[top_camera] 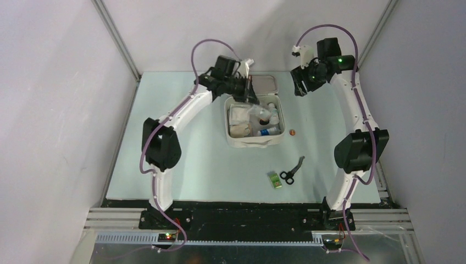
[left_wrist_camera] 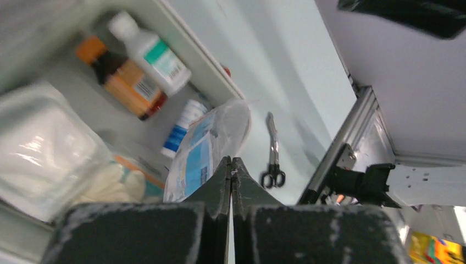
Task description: Organize the medicine kit
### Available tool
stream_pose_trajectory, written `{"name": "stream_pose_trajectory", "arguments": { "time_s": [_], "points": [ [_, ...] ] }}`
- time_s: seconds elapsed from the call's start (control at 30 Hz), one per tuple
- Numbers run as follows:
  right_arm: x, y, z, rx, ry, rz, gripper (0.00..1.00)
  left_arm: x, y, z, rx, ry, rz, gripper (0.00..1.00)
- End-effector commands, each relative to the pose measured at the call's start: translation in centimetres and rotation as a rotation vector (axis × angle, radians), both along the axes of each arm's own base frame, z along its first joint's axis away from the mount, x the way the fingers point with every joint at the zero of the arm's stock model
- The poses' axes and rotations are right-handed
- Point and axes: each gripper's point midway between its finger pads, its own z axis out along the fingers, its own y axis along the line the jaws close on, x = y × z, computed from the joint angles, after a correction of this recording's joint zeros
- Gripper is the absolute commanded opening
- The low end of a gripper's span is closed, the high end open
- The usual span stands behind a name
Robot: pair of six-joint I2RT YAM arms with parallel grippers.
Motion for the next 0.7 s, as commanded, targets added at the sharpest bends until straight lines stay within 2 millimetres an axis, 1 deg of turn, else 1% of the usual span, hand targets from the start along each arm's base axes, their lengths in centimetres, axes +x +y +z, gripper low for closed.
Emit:
{"name": "stream_pose_trajectory", "arguments": {
  "time_s": [0.0, 0.03, 0.07, 0.17, 0.23, 0.3, 0.43, 0.47, 0.5, 0.53, 0.67],
  "points": [
    [-0.3, 1.9, 3.0, 0.054, -0.069, 0.044, 0.66, -1.7, -0.1, -3.1, 0.010, 0.160, 0.075, 0.00],
    [-0.4, 2.0, 3.1, 0.061, -0.066, 0.048, 0.66, -1.8, 0.3, -4.2, 0.023, 0.192, 0.097, 0.00],
    [-0.5, 2.1, 3.1, 0.066, -0.064, 0.047, 0.66, -2.1, 0.9, -5.8, 0.037, 0.252, 0.138, 0.00],
    [-0.9, 2.4, 3.3, 0.083, -0.062, 0.061, 0.66, -2.1, 2.5, -9.0, 0.094, 0.316, 0.222, 0.00],
    [-1.1, 2.5, 3.3, 0.085, -0.060, 0.071, 0.66, -1.9, 3.2, -10.0, 0.121, 0.325, 0.266, 0.00],
    [-1.2, 2.3, 3.2, 0.075, -0.059, 0.071, 0.66, -1.5, 3.9, -10.7, 0.154, 0.323, 0.324, 0.00],
    [-1.9, 2.0, 3.3, 0.066, -0.061, 0.069, 0.66, -1.0, 5.2, -10.7, 0.202, 0.297, 0.423, 0.00],
    [-2.1, 1.9, 3.3, 0.066, -0.059, 0.069, 0.66, -0.8, 5.8, -11.0, 0.227, 0.290, 0.450, 0.00],
    [-2.4, 1.9, 3.1, 0.065, -0.054, 0.070, 0.66, -0.6, 6.0, -10.8, 0.235, 0.282, 0.468, 0.00],
    [-2.6, 1.9, 3.1, 0.064, -0.052, 0.071, 0.66, -0.4, 6.7, -11.0, 0.263, 0.273, 0.497, 0.00],
    [-3.5, 1.9, 2.5, 0.062, -0.032, 0.084, 0.66, 0.2, 8.1, -11.3, 0.332, 0.235, 0.556, 0.00]
  ]
}}
